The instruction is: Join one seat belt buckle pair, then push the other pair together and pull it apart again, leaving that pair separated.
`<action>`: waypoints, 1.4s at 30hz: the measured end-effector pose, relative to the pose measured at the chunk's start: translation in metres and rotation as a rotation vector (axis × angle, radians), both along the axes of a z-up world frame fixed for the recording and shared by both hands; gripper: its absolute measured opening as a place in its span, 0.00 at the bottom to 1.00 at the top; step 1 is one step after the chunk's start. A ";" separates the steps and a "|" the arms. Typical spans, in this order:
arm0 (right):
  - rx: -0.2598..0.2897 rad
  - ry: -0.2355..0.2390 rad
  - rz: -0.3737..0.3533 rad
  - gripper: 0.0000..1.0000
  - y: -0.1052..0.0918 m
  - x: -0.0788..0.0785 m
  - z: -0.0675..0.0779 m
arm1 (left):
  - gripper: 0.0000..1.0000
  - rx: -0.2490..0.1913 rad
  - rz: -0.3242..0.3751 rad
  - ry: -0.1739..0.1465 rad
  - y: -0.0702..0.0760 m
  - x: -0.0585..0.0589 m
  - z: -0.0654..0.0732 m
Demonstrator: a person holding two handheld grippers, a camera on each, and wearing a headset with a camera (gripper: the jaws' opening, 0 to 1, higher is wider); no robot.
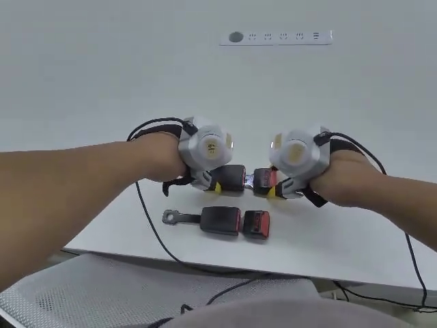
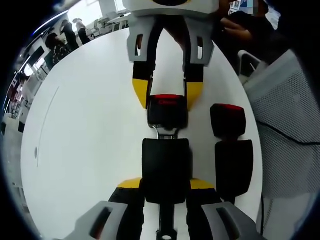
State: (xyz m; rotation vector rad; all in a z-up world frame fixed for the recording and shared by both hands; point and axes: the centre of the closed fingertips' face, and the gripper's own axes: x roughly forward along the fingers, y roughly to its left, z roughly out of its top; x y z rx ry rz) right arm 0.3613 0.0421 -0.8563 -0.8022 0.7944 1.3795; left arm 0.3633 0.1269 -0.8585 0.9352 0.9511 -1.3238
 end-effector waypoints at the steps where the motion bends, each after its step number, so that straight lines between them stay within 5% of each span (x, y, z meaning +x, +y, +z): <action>1: -0.005 -0.001 0.000 0.32 -0.004 0.000 0.000 | 0.32 -0.001 -0.001 0.000 0.000 0.000 0.000; 10: -0.005 0.001 0.000 0.33 -0.011 -0.003 0.001 | 0.32 -0.003 0.001 0.007 0.000 0.001 0.000; 42: -0.133 0.006 -0.073 0.34 -0.134 -0.019 0.003 | 0.32 0.000 0.009 -0.001 -0.001 -0.003 0.000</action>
